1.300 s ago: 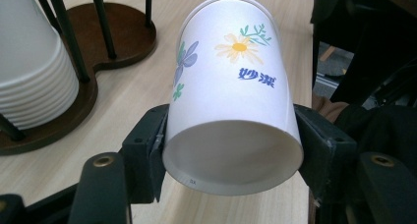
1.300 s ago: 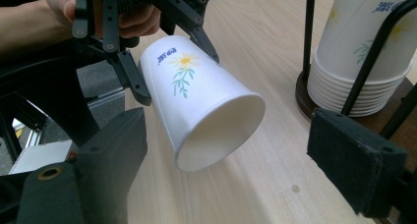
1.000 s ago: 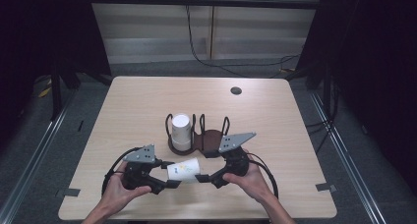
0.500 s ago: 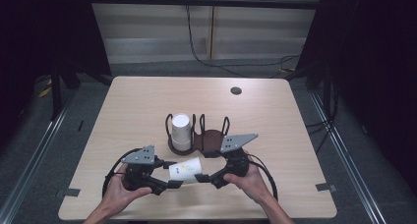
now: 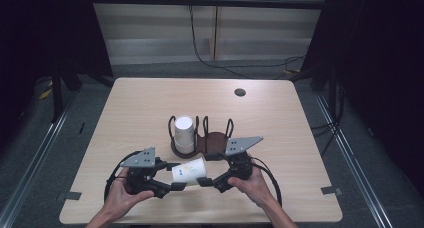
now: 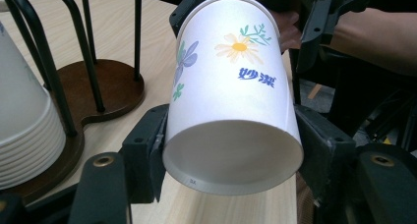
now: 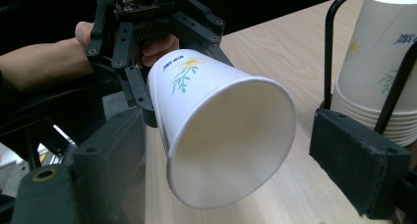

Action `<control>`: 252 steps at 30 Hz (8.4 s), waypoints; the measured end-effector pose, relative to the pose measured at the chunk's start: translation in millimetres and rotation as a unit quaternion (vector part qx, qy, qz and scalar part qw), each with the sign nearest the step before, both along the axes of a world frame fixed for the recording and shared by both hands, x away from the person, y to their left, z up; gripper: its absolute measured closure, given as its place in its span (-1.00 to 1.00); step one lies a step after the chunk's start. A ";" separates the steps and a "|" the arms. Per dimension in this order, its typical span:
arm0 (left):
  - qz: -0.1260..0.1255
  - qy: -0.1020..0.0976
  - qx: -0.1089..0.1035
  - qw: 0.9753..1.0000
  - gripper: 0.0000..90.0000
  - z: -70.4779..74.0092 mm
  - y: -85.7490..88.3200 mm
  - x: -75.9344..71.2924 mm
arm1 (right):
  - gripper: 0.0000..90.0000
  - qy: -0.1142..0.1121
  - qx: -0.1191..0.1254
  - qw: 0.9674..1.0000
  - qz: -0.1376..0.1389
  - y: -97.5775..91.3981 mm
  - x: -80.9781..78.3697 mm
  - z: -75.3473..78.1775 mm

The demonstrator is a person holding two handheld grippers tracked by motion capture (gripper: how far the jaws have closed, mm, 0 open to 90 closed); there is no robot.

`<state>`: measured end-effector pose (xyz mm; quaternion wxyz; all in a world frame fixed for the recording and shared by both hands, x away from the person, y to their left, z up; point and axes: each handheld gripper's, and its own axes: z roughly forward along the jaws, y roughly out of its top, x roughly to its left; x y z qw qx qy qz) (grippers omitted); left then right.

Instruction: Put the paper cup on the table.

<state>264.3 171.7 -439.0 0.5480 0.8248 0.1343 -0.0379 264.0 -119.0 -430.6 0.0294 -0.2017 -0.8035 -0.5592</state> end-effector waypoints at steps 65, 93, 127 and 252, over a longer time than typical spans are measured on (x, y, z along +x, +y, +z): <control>0.008 0.038 0.064 0.997 -0.55 -7.5 1.7 10.2 | -0.40 0.029 0.001 1.000 0.001 -7.2 7.1 -0.4; 0.050 0.039 0.099 0.993 -0.64 -13.8 23.8 15.7 | -0.39 0.031 -0.057 0.997 -0.045 -32.1 10.1 5.2; 0.054 0.037 0.107 0.992 -0.64 -17.2 34.5 12.5 | -0.39 0.064 -0.136 0.982 -0.113 -93.1 20.2 7.5; 0.059 0.036 0.133 0.989 -0.64 -23.0 38.0 15.5 | -0.67 0.145 -0.377 0.887 -0.225 -105.1 123.0 17.3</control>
